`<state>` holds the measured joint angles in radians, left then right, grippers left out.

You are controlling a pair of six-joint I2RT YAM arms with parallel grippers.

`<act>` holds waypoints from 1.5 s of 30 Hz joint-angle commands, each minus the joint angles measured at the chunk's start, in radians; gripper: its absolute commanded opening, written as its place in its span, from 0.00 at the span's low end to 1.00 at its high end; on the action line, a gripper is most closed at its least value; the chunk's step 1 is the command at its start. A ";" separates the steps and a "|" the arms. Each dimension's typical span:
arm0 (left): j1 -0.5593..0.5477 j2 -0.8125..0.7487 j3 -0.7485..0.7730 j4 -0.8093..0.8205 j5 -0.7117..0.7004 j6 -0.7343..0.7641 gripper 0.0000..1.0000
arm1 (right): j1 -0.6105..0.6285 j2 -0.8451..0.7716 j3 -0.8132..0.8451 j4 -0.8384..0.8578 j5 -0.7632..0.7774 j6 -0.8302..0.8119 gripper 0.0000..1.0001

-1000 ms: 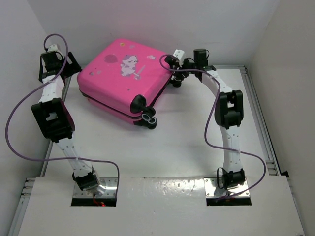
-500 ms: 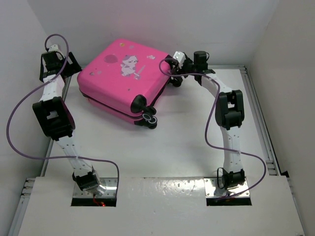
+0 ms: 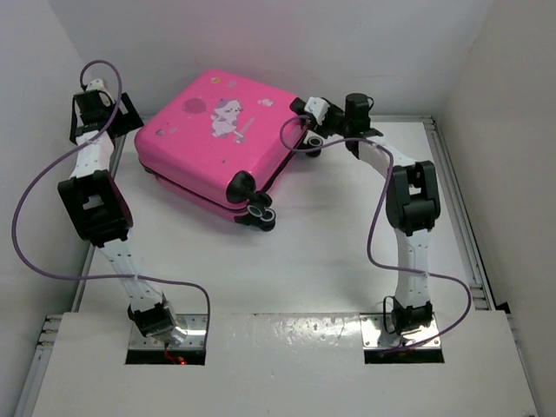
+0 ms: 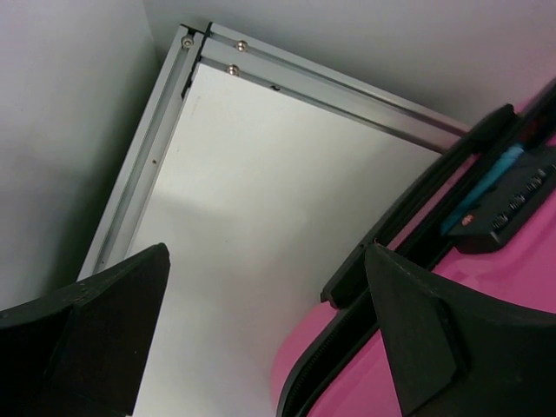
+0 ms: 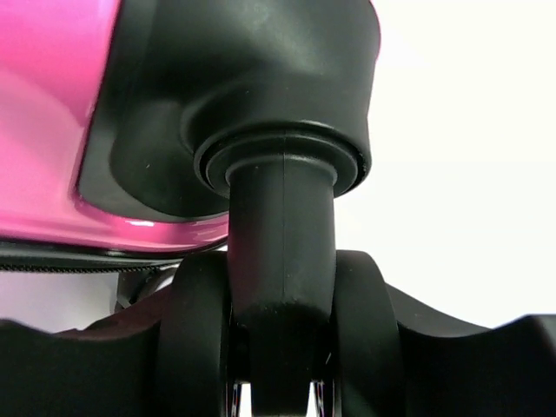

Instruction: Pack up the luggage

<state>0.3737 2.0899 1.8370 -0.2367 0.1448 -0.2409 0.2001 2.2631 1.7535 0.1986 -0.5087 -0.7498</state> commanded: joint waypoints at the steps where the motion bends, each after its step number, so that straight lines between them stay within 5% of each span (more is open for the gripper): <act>1: -0.029 0.077 0.031 -0.135 0.006 0.086 1.00 | 0.061 -0.172 -0.089 0.137 -0.157 -0.028 0.00; 9: -0.108 0.199 0.182 -0.184 0.057 0.158 1.00 | 0.053 -0.491 -0.526 0.030 -0.203 -0.063 0.00; 14: -0.215 0.213 0.145 -0.220 0.194 0.262 1.00 | 0.093 -0.774 -0.831 -0.068 -0.107 0.006 0.00; 19: -0.334 0.240 0.130 -0.262 0.314 0.347 1.00 | 0.182 -0.924 -1.046 0.033 0.104 0.098 0.00; 27: -0.400 0.281 0.232 -0.286 0.550 0.370 0.98 | 0.203 -0.869 -0.964 0.326 0.358 0.139 0.00; 37: -0.389 0.217 0.145 -0.109 0.661 0.293 0.98 | 0.263 -0.832 -0.819 0.616 0.362 0.147 0.00; 41: -0.331 0.217 0.136 0.042 0.807 0.145 1.00 | 0.282 -0.809 -0.813 0.717 0.325 0.118 0.00; 44: -0.280 0.194 0.036 0.337 0.961 -0.131 1.00 | 0.285 -0.769 -0.822 0.797 0.288 0.081 0.00; 45: -0.269 0.185 -0.005 0.596 0.987 -0.228 1.00 | 0.286 -0.758 -0.822 0.844 0.262 0.060 0.00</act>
<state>0.1959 2.3493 1.9060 -0.0246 0.6712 -0.0666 0.3424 1.4933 0.7753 0.4694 0.0662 -0.6704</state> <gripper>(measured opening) 0.989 0.516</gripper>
